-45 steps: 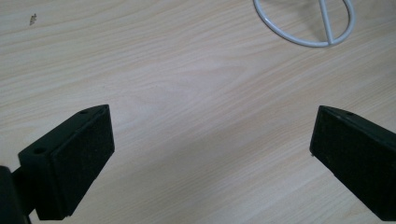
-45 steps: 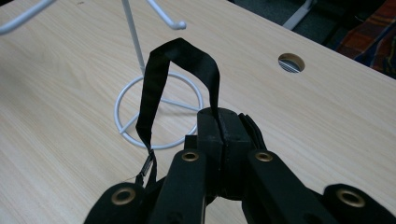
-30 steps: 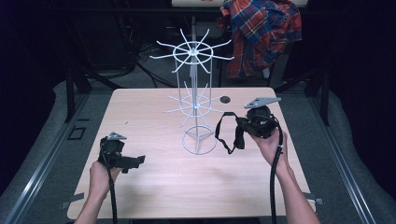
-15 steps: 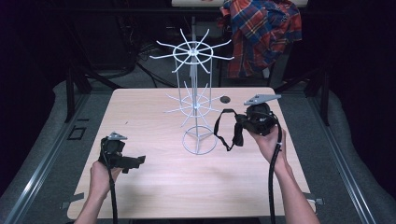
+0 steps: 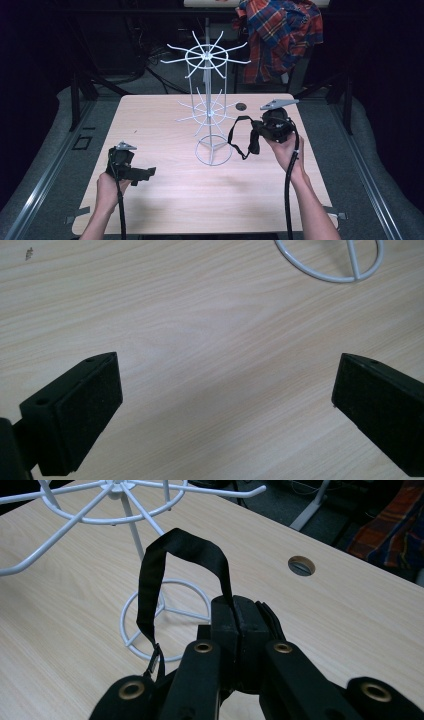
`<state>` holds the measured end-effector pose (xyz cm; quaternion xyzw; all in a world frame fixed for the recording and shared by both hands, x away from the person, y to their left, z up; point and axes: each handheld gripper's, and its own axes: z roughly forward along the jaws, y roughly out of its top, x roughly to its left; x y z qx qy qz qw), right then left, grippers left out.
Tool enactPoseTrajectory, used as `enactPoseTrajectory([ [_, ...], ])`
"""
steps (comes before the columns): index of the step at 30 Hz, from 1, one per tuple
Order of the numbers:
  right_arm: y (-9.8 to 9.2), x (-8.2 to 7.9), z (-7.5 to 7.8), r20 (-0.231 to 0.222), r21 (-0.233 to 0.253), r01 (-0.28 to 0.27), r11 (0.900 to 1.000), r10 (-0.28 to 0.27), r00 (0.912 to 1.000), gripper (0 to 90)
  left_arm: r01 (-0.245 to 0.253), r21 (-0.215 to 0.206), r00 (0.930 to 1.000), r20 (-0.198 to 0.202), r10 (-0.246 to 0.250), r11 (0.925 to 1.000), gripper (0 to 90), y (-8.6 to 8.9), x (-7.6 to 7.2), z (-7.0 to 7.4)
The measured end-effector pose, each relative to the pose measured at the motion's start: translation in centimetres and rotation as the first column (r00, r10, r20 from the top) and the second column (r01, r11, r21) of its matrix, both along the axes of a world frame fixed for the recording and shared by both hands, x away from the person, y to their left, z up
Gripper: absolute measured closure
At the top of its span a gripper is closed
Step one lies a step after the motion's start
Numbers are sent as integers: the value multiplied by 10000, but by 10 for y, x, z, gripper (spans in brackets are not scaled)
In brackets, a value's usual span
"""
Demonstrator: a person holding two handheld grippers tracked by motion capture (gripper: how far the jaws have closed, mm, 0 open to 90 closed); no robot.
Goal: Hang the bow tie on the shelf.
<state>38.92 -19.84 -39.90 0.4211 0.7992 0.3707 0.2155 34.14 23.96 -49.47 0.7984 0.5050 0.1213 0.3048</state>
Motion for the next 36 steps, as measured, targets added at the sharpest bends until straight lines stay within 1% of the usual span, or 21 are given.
enactPoseTrajectory([
  [8, -2, 3, -3, -126, 151, 25, 9999, -23, 9999, 886, 56, 5, 10000, -68, -56, 10000, 0, -1, 0, -1],
  [14, -4, 4, 1, 26, 238, 52, 9997, -53, 10000, 886, 19, -17, 10000, -62, -19, 10000, 0, -2, 0, -1],
  [15, -3, 6, 3, 55, 310, -30, 9995, 28, 10000, 886, 42, -2, 10000, -57, -42, 10000, 0, -2, 0, -1],
  [21, 2, 12, 5, 141, 321, -150, 9994, 145, 9998, 886, 75, 10, 9999, -99, -75, 10000, 0, -2, 1, -1],
  [24, 2, 18, 0, -10, 495, -158, 9986, 158, 9999, 885, 78, 0, 9999, -94, -78, 10000, 0, -2, 1, -1],
  [27, 0, 24, -8, -397, 670, -62, 9977, 89, 9992, 885, 96, 8, 9999, -105, -96, 10000, 0, -2, 1, -1],
  [29, -1, 25, -10, -476, 683, -25, 9977, 58, 9989, 885, 101, 16, 9999, -116, -101, 9999, 0, -2, 1, -1],
  [32, -4, 27, -13, -567, 865, -3, 9963, 52, 9984, 885, 88, 11, 9999, -94, -88, 10000, 0, -2, 1, -1],
  [36, -4, 28, -16, -730, 837, -15, 9965, 76, 9973, 884, 79, 9, 9999, -91, -79, 10000, 0, -2, 1, -1],
])
